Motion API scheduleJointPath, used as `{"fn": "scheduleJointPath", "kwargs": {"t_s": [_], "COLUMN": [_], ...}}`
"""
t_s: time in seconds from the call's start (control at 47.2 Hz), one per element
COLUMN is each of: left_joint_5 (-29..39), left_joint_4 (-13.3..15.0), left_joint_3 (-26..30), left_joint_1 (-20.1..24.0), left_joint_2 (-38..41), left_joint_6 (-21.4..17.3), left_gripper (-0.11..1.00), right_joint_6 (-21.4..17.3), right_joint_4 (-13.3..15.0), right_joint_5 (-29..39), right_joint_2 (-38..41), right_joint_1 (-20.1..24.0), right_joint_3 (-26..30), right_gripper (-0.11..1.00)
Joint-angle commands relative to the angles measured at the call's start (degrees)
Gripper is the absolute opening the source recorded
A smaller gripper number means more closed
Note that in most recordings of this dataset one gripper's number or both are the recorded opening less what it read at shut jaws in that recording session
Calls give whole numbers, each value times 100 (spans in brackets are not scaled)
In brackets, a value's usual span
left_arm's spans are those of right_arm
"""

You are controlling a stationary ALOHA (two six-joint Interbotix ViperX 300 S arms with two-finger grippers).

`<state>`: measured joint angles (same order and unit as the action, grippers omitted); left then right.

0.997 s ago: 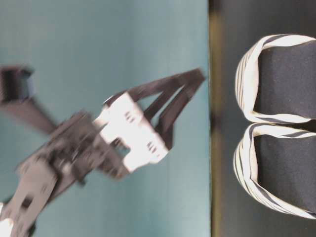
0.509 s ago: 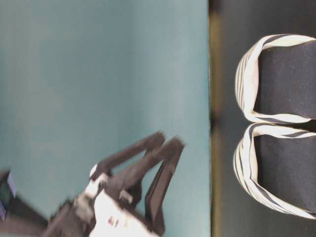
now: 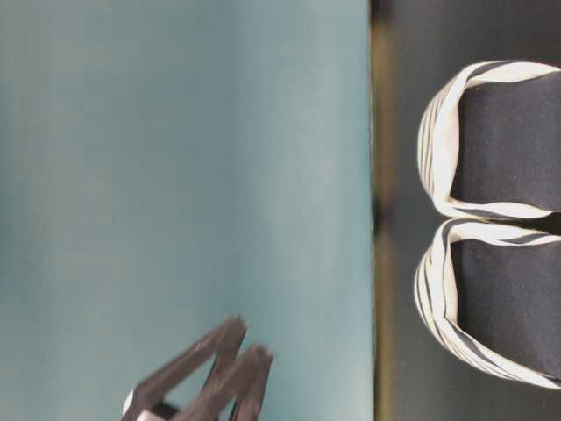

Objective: Arrange the slippers with the left arm.

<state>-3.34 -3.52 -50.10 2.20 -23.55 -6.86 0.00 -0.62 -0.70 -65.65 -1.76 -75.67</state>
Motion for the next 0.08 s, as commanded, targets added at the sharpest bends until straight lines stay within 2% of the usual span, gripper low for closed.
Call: {"fn": "scheduleJointPath", "kwargs": {"t_s": [0.0,0.064], "left_joint_5": [-105,-114], "left_joint_4": [-18,-9], "left_joint_3": [-167,-308], "left_joint_1": [-26,-26], "left_joint_2": [-369,-571], "left_joint_6": [9,9], "left_gripper": [87,87], "right_joint_6": [-26,-26], "right_joint_4": [-9,-9], "right_joint_5": [-88,-114], "right_joint_2": [26,26], "right_joint_1": [-18,-26], "right_joint_3": [35,35], "right_gripper": [0,0]}}
